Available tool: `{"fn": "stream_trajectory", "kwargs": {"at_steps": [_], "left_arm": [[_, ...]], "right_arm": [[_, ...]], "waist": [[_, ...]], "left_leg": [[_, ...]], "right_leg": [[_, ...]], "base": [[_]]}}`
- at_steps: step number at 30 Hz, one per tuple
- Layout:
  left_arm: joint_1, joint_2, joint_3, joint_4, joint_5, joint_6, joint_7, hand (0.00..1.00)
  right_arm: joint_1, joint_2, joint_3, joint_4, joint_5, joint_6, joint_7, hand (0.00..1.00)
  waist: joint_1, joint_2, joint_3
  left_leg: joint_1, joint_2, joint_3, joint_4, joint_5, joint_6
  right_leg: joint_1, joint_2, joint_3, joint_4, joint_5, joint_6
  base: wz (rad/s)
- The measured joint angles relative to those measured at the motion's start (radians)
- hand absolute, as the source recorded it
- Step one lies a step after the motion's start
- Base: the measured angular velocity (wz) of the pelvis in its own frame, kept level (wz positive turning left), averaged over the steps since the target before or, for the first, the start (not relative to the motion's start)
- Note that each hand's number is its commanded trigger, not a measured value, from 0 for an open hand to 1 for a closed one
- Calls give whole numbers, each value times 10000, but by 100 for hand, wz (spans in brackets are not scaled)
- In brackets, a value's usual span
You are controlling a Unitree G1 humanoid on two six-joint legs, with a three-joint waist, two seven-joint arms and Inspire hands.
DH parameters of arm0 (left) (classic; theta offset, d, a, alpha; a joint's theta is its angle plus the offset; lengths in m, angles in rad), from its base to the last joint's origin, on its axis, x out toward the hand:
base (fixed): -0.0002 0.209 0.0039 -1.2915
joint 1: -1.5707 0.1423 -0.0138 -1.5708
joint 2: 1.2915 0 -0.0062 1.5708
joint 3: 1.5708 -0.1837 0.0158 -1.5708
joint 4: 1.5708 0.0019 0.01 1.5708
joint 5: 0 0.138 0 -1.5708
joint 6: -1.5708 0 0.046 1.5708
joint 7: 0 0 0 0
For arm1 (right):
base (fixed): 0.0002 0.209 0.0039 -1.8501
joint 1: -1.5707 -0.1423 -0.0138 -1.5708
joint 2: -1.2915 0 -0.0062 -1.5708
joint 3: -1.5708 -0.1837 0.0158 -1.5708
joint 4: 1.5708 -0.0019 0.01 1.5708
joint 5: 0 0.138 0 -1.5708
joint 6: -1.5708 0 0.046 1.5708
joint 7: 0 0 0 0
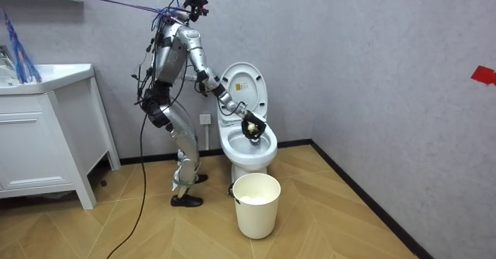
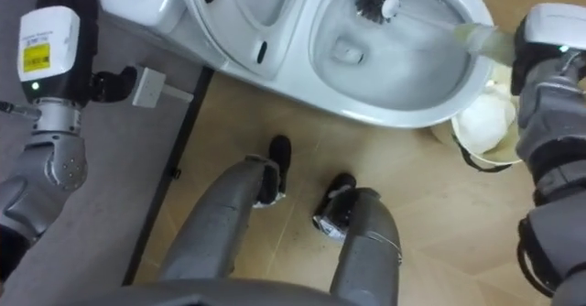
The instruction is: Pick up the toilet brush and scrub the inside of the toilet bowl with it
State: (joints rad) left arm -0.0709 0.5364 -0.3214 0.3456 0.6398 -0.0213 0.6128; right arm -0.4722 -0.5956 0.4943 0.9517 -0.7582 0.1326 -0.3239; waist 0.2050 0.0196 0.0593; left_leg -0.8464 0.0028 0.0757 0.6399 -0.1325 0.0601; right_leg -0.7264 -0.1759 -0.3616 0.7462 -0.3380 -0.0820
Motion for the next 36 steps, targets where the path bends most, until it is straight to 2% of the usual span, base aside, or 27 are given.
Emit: {"fn": "stream_trajectory", "kwargs": {"at_steps": [2,3,4,5,6,8,10,13,16,19,20,23,24,25,26,27,28,30,31,32,34,36], "left_arm": [[5,-92,-187,24,-16,114,-76,0],[-8,-212,-283,23,-19,130,-129,0],[63,-217,-365,22,-35,106,-145,0],[152,-199,-355,23,-42,83,-142,0],[313,-178,-359,24,-170,63,-137,0],[447,-188,-348,24,-419,39,-137,0],[566,-176,-309,-1,-823,-91,-137,0],[771,-172,-219,-23,-1100,-316,-42,0],[822,-145,-76,-21,-1185,-552,116,0],[884,-119,56,-27,-1238,-741,133,0],[851,-117,55,-15,-1278,-755,137,0],[554,-51,43,322,-1446,-863,206,0],[417,78,41,319,-1473,-879,258,0],[281,241,44,315,-1476,-873,359,0],[194,334,43,303,-1481,-864,385,0],[116,416,42,276,-1457,-781,398,0],[19,421,43,271,-1331,-657,410,0],[136,426,51,44,-1077,-461,512,0],[211,426,68,-46,-963,-351,528,0],[201,420,69,-63,-897,-298,529,0],[233,383,138,-65,-611,-113,524,0],[234,277,152,-46,-570,33,506,0]], "right_arm": [[223,209,383,-445,-531,465,206,100],[385,275,594,-683,-919,792,517,100],[610,285,682,-1027,-1220,1074,860,100],[769,288,723,-1293,-1316,1227,995,100],[1100,274,726,-1900,-1454,1545,1212,100],[1415,313,729,-2723,-1453,1946,1621,100],[1689,444,747,-3575,-1547,2314,2202,100],[1800,513,745,-4294,-1862,2653,2900,100],[1728,517,732,-4511,-2072,2770,3280,100],[1586,421,729,-4463,-2051,2767,3375,100],[1541,393,735,-4375,-2011,2751,3360,100],[966,177,756,-3081,-1110,2126,3000,100],[706,16,796,-2486,-313,1741,2779,100],[432,-33,799,-1798,506,1394,2528,100],[298,-36,785,-1498,956,1208,2401,100],[13,-46,720,-890,1873,824,2139,100],[-237,-48,624,-419,2702,554,1894,100],[-544,-44,-4,63,3568,295,1487,100],[-892,-54,-213,575,3653,252,1342,100],[-1010,-73,-353,795,3639,183,1300,100],[-1162,-84,-627,1268,3564,-95,1026,100],[-1107,-84,-620,1296,3256,-210,908,100]], "waist": [[55,301,-17],[216,516,-41],[266,700,-107],[280,758,-144],[279,835,-197],[291,869,-205],[341,891,-195],[362,911,-198],[365,908,-200],[400,887,-187],[406,879,-182],[427,827,-147],[421,710,-111],[420,533,-22],[410,426,0],[306,268,52],[213,137,60],[78,76,62],[-97,19,60],[-177,-7,60],[-290,-189,57],[-369,-213,52]], "left_leg": [[25,17,-125,-12,-45,-12],[25,74,-142,-30,-52,-22],[23,104,-135,-103,-45,-24],[29,107,-123,-153,-31,-34],[44,137,-95,-208,2,-14],[100,215,-56,-224,23,-51],[264,390,-99,-283,-15,-190],[358,544,-117,-481,33,-344],[304,578,-241,-572,109,-499],[277,620,-256,-564,122,-552],[275,620,-252,-558,124,-556],[258,599,-248,-551,139,-573],[200,543,-241,-539,141,-573],[147,493,-187,-537,140,-573],[93,441,-187,-540,144,-572],[-42,335,-199,-490,156,-553],[-189,211,-212,-386,169,-532],[-370,146,-198,-220,186,-501],[-373,-8,-205,-229,224,-441],[-368,-14,-201,-227,245,-407],[-344,-103,-206,-175,260,-381],[-300,-141,-226,-127,261,-378]], "right_leg": [[112,71,-70,-114,31,73],[144,145,-74,-251,111,131],[148,205,-64,-372,203,154],[142,211,-56,-412,233,149],[145,249,-42,-479,289,101],[227,378,-22,-602,360,-9],[500,655,-67,-972,473,-142],[635,899,-77,-1341,582,-276],[640,1010,-181,-1509,621,-395],[629,1033,-236,-1549,599,-486],[627,1027,-238,-1548,587,-498],[602,1000,-237,-1521,553,-495],[492,911,-231,-1368,487,-489],[336,802,-192,-1148,394,-489],[221,726,-180,-1021,348,-496],[14,588,-166,-740,228,-467],[-196,440,-122,-466,122,-442],[-366,290,-132,-230,46,-388],[-449,117,-112,-32,-19,-340],[-469,41,-101,59,-57,-309],[-511,-59,-3,195,-71,-271],[-465,-87,-2,208,-47,-233]], "base": [[-7],[-11],[-13],[-11],[-12],[-13],[-15],[-8],[6],[1],[0],[1],[6],[8],[17],[22],[24],[15],[18],[16],[3],[-5]]}}
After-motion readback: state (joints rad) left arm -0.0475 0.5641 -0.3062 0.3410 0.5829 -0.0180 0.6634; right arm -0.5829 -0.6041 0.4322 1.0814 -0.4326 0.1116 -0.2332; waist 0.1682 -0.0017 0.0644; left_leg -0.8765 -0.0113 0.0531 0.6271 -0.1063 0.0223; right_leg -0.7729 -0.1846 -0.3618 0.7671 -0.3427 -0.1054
